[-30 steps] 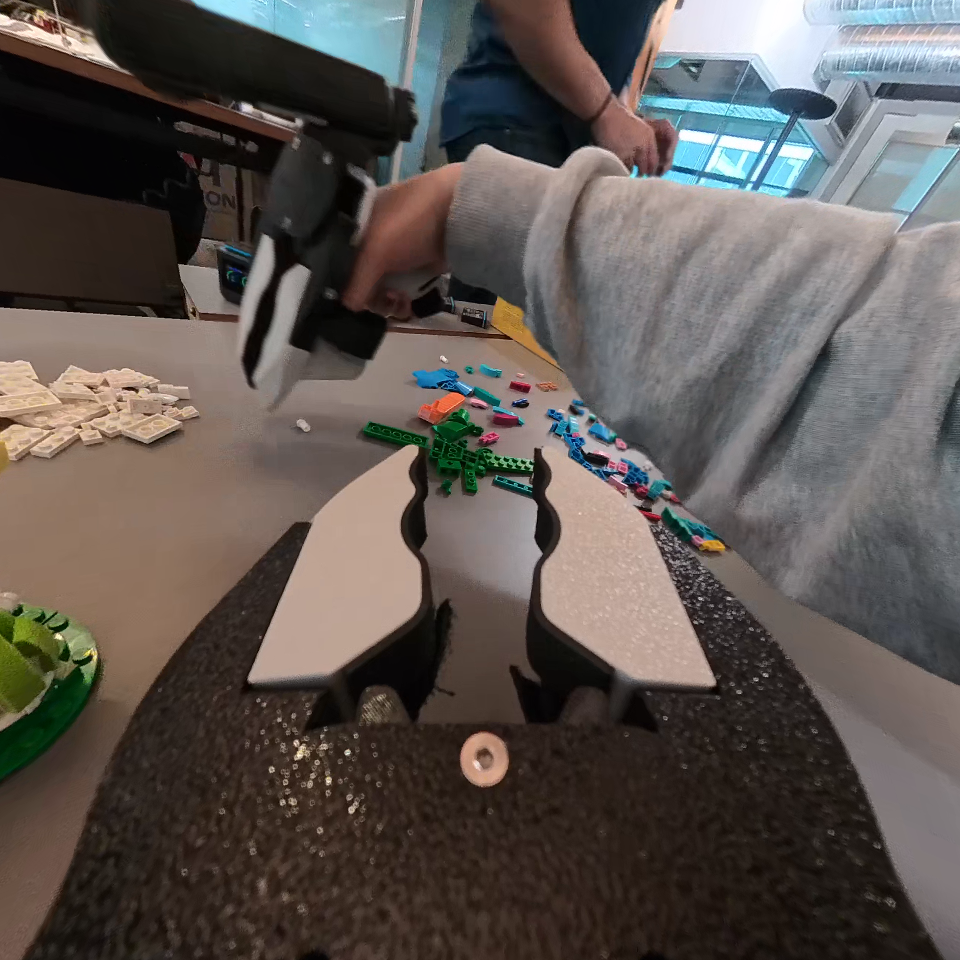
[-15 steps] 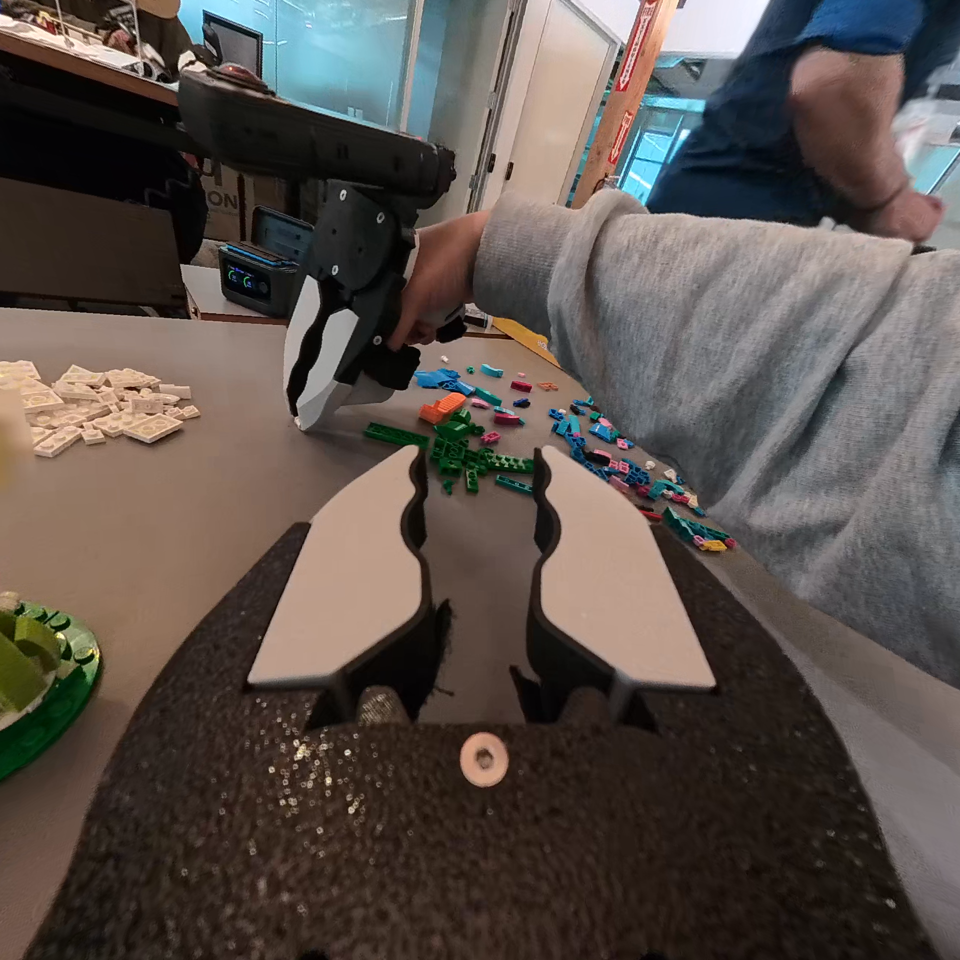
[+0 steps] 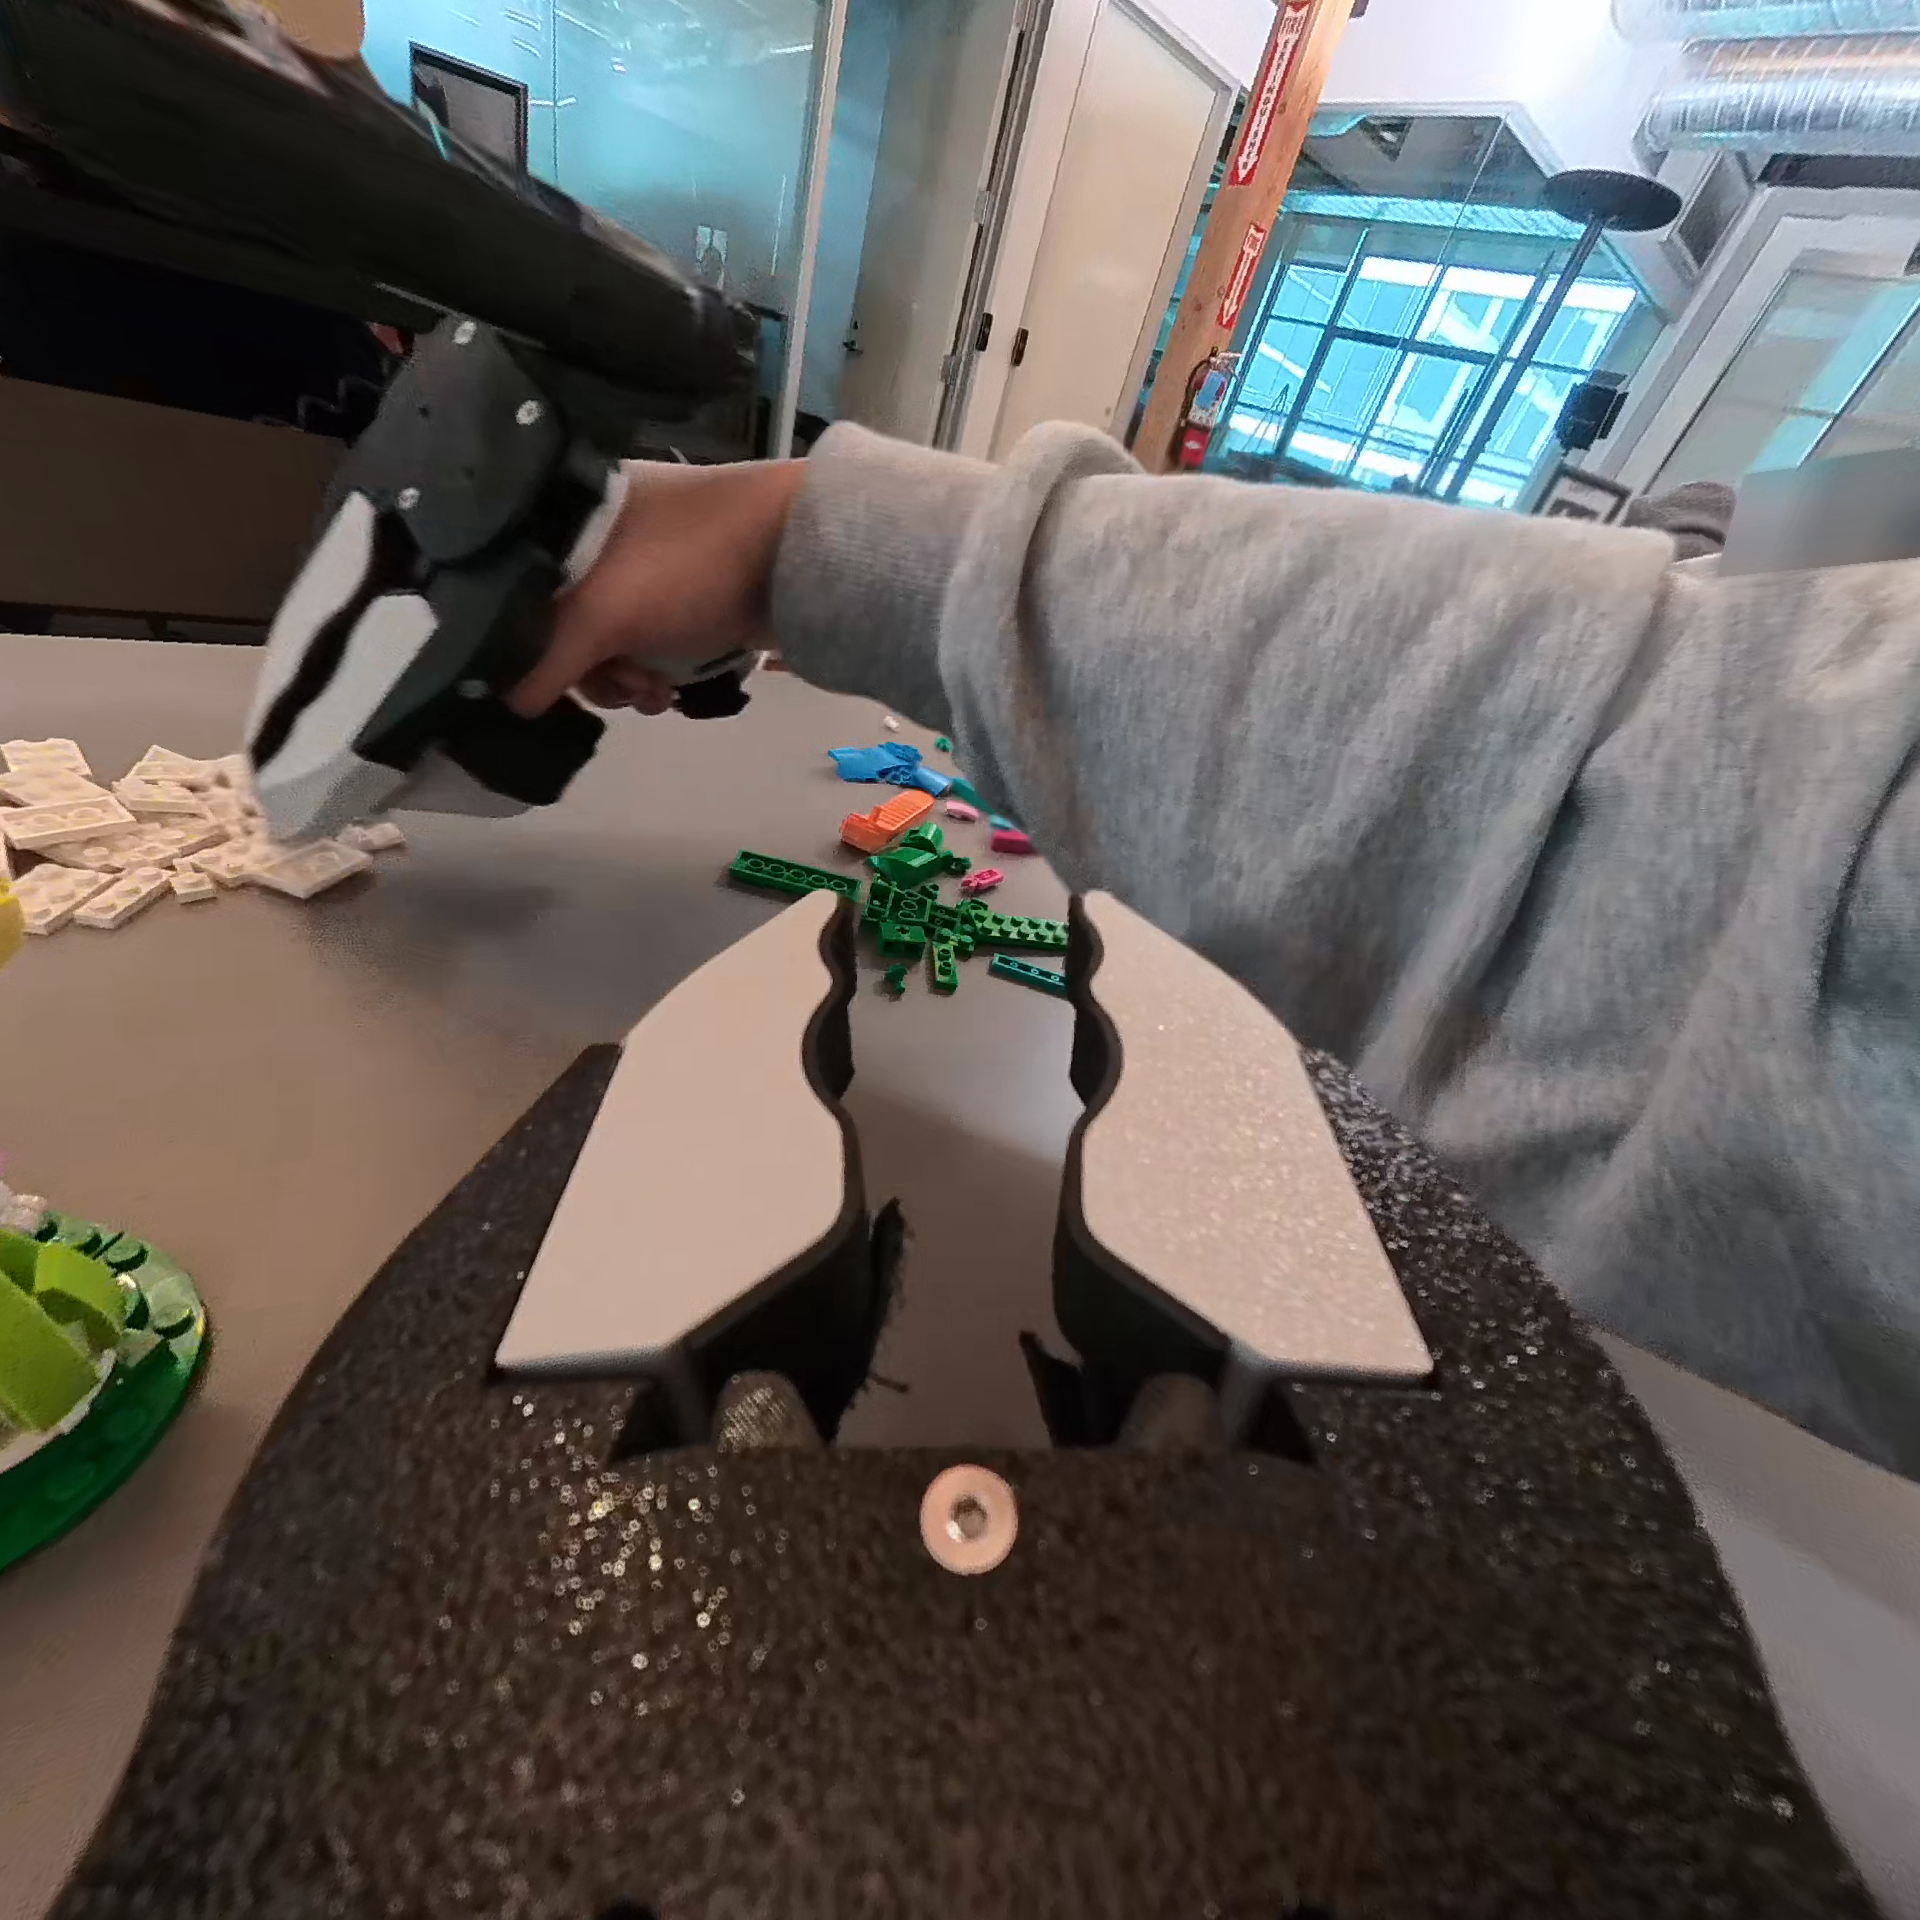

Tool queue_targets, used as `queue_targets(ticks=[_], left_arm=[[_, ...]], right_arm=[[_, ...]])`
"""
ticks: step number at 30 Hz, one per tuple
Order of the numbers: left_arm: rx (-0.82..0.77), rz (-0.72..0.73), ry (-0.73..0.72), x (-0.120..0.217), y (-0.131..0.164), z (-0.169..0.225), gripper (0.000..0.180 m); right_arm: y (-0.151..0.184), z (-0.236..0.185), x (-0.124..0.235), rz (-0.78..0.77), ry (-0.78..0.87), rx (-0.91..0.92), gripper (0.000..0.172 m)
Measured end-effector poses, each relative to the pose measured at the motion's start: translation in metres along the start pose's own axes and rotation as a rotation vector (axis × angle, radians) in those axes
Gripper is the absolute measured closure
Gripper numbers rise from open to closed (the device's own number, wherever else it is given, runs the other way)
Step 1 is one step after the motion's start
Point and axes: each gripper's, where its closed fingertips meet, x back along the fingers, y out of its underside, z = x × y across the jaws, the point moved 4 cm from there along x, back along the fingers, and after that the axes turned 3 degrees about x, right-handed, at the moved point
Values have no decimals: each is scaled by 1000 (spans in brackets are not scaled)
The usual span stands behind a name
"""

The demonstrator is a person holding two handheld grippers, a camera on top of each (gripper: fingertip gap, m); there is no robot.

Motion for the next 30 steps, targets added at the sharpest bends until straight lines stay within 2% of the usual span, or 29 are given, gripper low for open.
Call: queue_targets(ticks=[5, 7, 11, 14, 19, 22, 25, 28, 30], left_arm=[[-5, 2, 6, 0, -1, 1, 142], [-8, 5, 12, -1, -1, 2, 142], [-15, 15, 10, 0, -2, 2, 142], [-34, 25, 3, 0, -4, 2, 142], [-98, 119, 26, 5, -14, 10, 144], [-181, 181, 31, 10, -19, 18, 144], [-250, 224, -4, 14, -21, 22, 144], [-327, 332, 21, 26, -31, 31, 144], [-390, 382, -26, 34, -38, 31, 146]], right_arm=[[-14, 7, -12, 19, 63, -46, 150], [-19, 5, -3, 72, 98, -69, 136], [-25, -11, 39, 283, 219, -175, 130], [-11, -39, 76, 433, 364, -347, 130], [27, -119, 121, 565, 543, -710, 134], [44, -145, 138, 604, 782, -831, 134], [38, -163, 141, 758, 843, -859, 138], [23, -174, 137, 800, 802, -792, 142], [13, -181, 137, 793, 852, -694, 145]])
